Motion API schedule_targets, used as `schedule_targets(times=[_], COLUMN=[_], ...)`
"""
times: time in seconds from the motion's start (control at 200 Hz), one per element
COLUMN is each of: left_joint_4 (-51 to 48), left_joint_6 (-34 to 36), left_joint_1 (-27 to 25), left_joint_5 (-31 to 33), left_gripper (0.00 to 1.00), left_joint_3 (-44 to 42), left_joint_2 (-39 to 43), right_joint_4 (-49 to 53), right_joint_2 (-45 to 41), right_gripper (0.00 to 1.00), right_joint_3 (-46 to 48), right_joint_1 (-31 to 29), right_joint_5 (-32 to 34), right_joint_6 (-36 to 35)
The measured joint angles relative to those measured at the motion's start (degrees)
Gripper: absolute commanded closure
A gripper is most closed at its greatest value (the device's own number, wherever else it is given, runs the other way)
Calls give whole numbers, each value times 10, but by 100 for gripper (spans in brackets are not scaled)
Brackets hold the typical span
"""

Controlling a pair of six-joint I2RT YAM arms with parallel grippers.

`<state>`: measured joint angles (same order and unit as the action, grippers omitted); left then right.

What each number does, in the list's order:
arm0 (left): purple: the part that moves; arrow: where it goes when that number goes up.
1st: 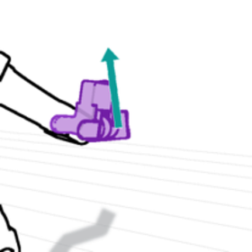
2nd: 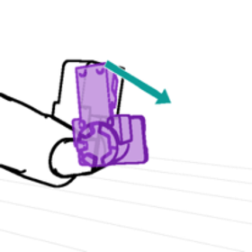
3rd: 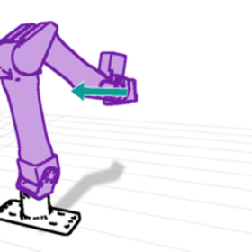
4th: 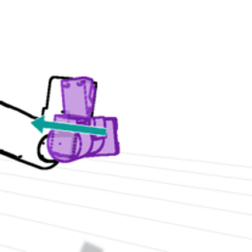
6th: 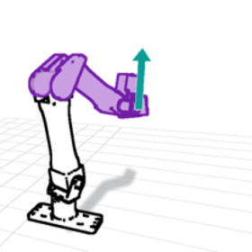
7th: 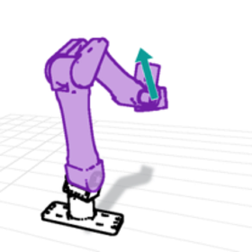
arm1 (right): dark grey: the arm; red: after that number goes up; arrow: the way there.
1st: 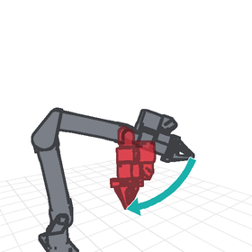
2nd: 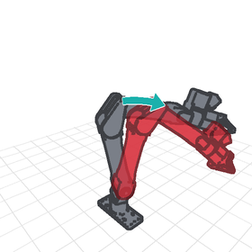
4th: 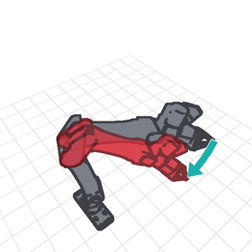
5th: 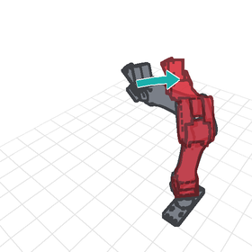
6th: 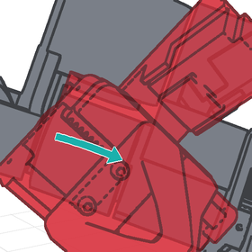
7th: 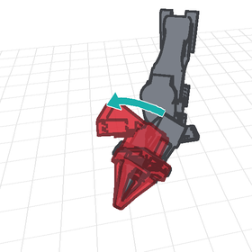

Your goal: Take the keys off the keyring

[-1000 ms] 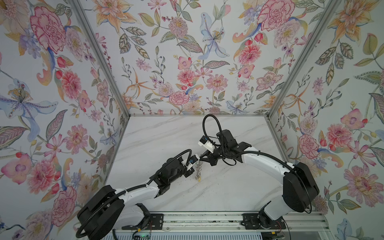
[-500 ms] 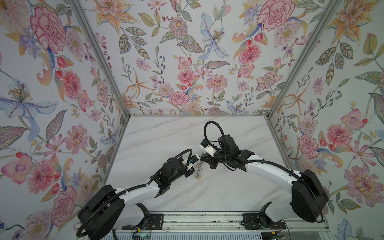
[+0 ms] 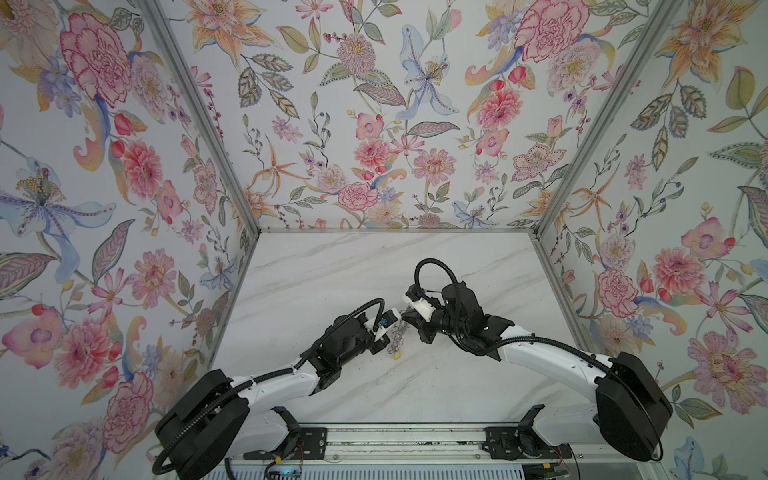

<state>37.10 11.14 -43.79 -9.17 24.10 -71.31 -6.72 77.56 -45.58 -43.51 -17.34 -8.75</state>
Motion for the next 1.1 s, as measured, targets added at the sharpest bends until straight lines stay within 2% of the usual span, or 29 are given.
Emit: schedule_targets(times=[0.46, 0.811, 1.101], left_joint_4=[31, 54, 72], left_joint_6=[0, 0, 1], left_joint_1=[-3, -12, -16], left_joint_5=[-7, -14, -15], left_gripper=[100, 100, 100], left_joint_3=[-31, -50, -58], left_joint_2=[35, 50, 54], right_joint_4=[-155, -337, -460], right_joint_2=[-40, -42, -6], right_gripper=[100, 100, 100], right_joint_3=[93, 185, 216], right_joint_1=[-70, -144, -182], right_joint_5=[144, 289, 372], right_joint_6=[-21, -111, -195])
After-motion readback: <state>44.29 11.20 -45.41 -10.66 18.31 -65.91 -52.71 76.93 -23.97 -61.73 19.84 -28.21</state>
